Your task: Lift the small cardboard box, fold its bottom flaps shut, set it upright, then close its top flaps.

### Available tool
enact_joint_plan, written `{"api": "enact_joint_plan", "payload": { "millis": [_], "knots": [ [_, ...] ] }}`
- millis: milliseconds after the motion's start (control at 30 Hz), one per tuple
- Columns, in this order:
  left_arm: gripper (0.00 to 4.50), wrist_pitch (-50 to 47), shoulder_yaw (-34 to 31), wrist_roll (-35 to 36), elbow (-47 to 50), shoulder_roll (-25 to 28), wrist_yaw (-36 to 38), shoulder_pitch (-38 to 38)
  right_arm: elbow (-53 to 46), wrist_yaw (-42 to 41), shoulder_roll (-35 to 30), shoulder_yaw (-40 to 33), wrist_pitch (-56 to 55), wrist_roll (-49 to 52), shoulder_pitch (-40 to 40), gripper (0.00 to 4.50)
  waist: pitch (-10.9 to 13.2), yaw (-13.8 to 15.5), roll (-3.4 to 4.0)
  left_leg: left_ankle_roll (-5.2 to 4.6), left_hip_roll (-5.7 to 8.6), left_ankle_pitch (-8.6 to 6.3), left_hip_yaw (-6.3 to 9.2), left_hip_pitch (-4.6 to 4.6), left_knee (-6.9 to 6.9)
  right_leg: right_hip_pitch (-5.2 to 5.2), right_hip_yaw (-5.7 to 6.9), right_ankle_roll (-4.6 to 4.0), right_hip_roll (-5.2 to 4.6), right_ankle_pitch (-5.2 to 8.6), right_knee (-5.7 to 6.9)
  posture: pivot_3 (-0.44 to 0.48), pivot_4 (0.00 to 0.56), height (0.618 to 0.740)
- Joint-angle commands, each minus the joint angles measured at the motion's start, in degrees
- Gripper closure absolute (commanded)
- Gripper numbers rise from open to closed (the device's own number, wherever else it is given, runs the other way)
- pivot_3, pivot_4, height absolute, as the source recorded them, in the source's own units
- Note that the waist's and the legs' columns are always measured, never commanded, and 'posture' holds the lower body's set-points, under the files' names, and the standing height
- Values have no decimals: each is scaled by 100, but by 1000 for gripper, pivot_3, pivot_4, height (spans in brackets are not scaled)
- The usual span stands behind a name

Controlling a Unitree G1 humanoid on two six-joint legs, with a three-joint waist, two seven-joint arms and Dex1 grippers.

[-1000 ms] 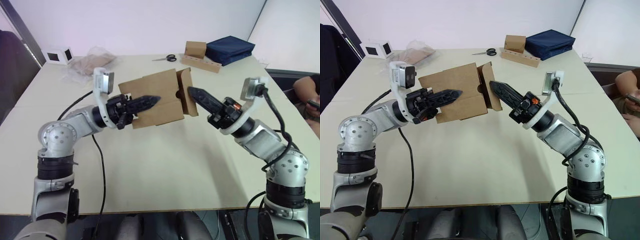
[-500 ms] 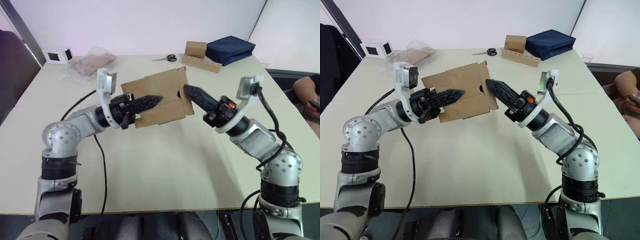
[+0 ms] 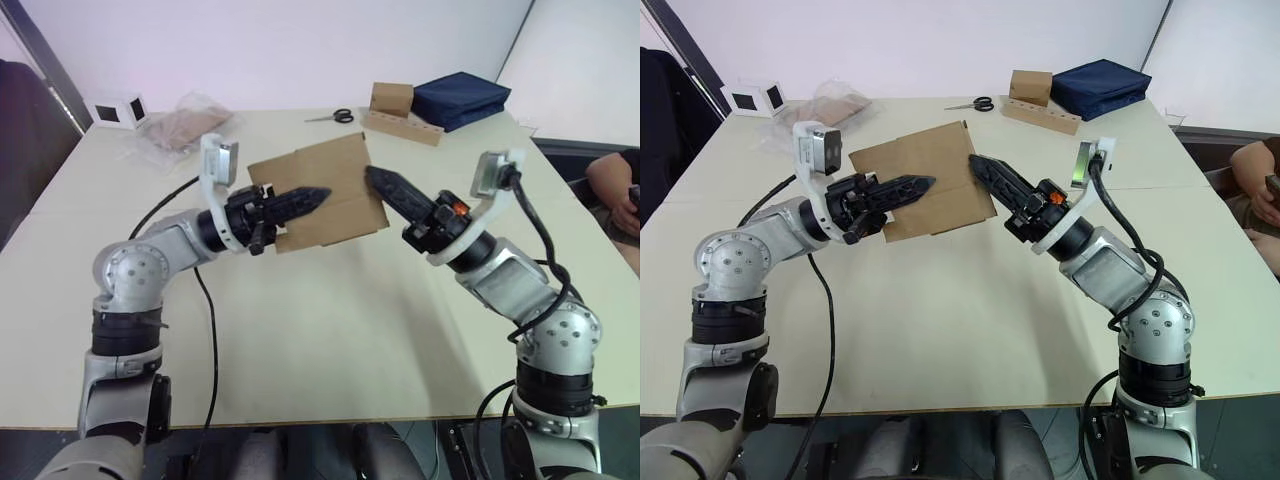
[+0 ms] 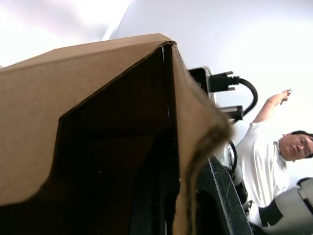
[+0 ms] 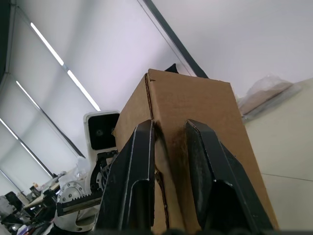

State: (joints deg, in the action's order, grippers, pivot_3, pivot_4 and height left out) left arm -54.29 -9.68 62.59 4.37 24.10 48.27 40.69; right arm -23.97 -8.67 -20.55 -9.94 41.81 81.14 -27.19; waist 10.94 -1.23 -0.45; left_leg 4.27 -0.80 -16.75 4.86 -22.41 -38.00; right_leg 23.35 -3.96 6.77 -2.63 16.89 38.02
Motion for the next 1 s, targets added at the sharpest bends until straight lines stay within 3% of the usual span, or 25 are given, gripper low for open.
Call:
{"api": "enact_joint_plan", "payload": {
  "millis": [33,533,700,833,1000],
  "knots": [
    [4500,125,1,-47,31,-78,-43,177,-315,1,218,283,-37,0,-163,3535,0,-7,0,0,0,0,0,0,0,0,0,0,0,0,0,0,150,740],
    [4500,260,-60,-135,-132,-354,-344,299,-215,77,480,412,-140,-322,-381,3535,0,-7,0,0,0,0,0,-1,1,2,0,0,0,0,0,0,150,740],
    [4500,75,67,-329,-159,74,-94,353,-125,-164,-265,216,6,-854,-236,3535,0,-4,0,0,1,0,-1,-1,1,2,0,0,-1,0,-1,0,150,740],
    [4500,-175,292,-602,-292,749,314,615,-58,-566,-1130,-412,268,-574,-121,3535,2,-2,0,0,1,0,-1,-2,2,4,0,0,1,0,-1,0,150,740],
    [4500,282,1489,-1874,-786,1502,1341,1599,-298,-1405,-2197,-448,416,-1194,225,3535,13,25,-9,0,4,0,-1,-7,4,1,2,0,1,0,-10,0,150,740]
  ]
}}
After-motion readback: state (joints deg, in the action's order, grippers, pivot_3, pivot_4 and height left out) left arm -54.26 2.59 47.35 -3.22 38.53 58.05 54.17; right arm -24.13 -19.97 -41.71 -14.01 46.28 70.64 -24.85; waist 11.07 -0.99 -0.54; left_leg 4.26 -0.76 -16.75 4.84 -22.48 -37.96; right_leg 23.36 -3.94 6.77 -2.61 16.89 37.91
